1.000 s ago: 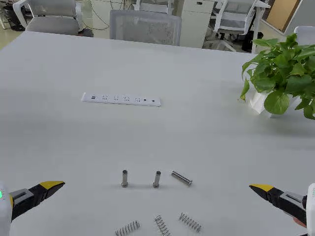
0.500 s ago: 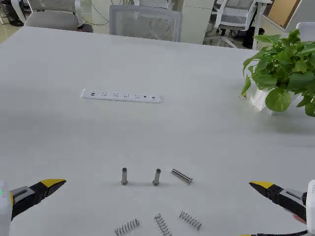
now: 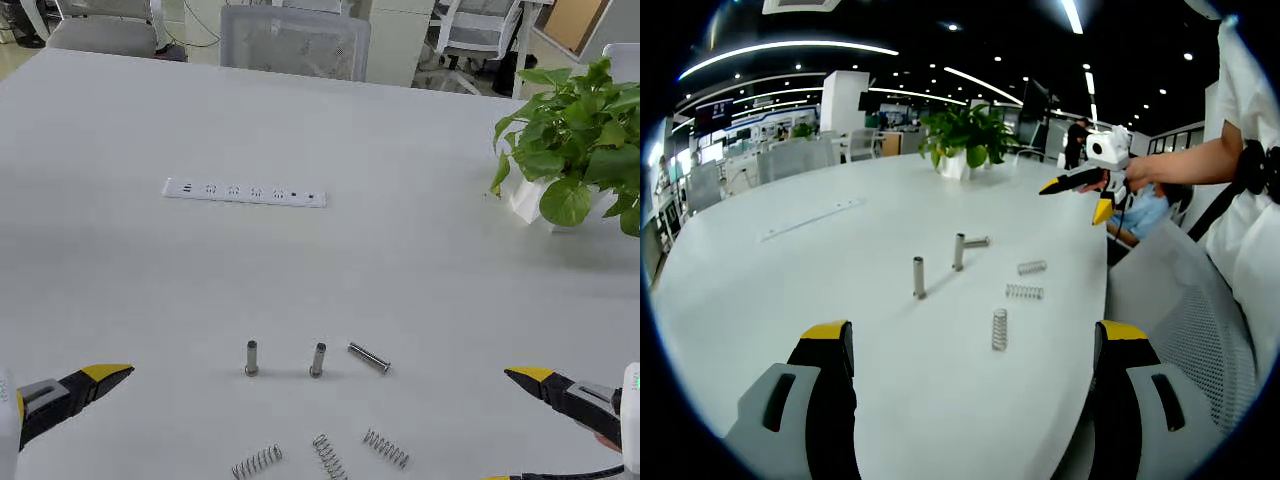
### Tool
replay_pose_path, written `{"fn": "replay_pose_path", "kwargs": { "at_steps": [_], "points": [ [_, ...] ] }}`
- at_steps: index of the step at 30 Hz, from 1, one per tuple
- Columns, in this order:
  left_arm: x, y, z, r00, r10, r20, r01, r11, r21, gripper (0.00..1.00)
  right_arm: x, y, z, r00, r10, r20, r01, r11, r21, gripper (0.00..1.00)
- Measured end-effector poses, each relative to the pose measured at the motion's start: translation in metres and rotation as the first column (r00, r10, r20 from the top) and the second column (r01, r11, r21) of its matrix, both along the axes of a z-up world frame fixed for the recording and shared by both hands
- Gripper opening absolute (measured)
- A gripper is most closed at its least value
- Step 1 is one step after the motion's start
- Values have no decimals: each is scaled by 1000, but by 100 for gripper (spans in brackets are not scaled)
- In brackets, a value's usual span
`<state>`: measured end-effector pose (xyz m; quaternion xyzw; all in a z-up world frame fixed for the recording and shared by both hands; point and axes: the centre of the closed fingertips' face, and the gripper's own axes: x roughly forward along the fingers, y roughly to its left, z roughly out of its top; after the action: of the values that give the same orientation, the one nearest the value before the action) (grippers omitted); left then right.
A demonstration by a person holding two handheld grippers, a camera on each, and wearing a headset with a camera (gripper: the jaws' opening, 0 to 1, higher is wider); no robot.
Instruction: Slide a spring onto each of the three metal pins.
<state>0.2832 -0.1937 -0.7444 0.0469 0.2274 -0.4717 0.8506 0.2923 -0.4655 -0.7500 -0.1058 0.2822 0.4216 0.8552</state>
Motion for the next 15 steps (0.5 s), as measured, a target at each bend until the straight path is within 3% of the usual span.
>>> {"fn": "replay_pose_path", "kwargs": {
  "at_steps": [15],
  "points": [
    [3, -2, -2, 1000, -4, -7, 4, 1000, -11, 99, 31, 22, 14, 997, 73, 4, -73, 997, -24, 89]
  ]
}}
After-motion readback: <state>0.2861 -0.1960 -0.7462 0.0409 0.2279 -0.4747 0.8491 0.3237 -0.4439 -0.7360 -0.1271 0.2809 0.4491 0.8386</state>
